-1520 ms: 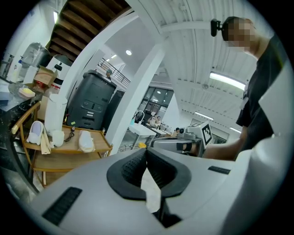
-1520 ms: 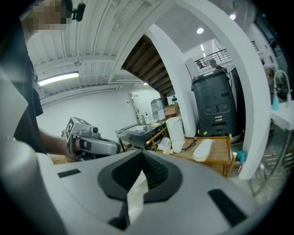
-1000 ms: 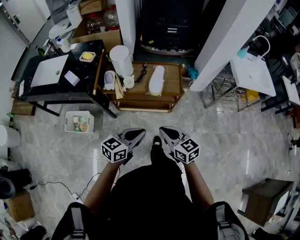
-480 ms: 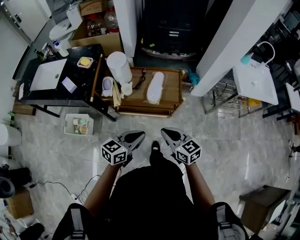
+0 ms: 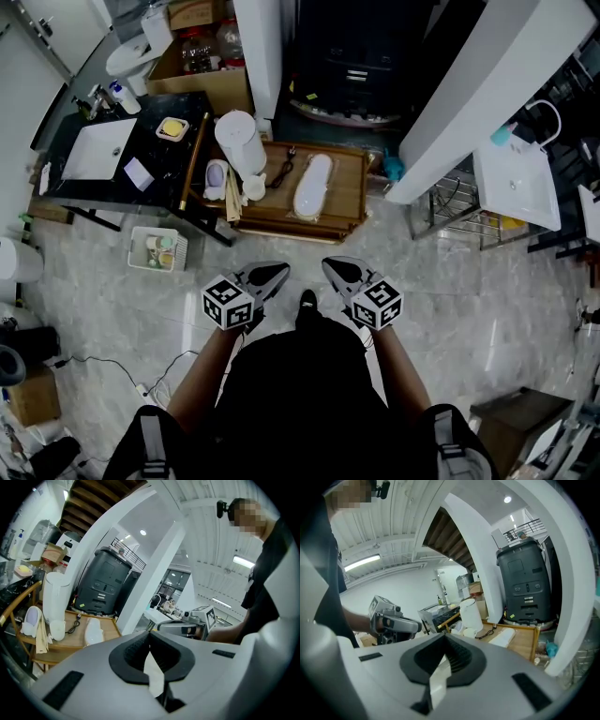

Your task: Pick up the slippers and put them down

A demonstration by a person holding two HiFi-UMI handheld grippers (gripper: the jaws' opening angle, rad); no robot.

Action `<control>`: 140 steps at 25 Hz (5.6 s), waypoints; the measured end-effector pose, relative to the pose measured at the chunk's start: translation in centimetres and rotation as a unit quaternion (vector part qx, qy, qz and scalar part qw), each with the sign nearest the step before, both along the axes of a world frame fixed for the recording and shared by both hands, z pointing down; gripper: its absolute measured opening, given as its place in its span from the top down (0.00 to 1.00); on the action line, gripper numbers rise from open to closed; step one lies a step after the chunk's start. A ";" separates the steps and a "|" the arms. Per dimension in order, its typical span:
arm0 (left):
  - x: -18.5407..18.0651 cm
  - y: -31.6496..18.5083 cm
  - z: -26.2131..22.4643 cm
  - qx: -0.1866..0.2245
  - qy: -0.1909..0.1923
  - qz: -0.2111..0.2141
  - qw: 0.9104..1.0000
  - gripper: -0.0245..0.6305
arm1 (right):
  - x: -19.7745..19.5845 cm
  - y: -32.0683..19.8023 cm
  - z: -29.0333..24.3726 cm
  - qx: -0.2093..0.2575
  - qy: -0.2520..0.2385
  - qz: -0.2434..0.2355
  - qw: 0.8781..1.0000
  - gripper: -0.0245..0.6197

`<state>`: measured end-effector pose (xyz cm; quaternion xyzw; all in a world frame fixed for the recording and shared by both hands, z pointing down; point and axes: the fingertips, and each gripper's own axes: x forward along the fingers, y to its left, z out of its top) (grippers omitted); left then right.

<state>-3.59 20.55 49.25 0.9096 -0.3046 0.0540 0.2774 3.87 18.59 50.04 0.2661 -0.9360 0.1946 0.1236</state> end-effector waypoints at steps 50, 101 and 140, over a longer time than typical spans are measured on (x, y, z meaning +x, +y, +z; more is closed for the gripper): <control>1.5 -7.2 -0.1 0.006 0.007 -0.069 0.998 0.94 | 0.8 -7.1 1.2 -0.007 0.011 -0.070 0.997 0.95; -1.3 -21.3 7.3 -0.085 0.000 0.132 0.988 0.94 | -4.1 -17.8 7.4 -0.088 0.062 0.068 0.992 0.95; 0.0 -23.2 17.1 -0.184 -0.039 0.111 0.976 0.94 | -1.4 -19.6 17.2 -0.185 0.081 0.024 0.979 0.95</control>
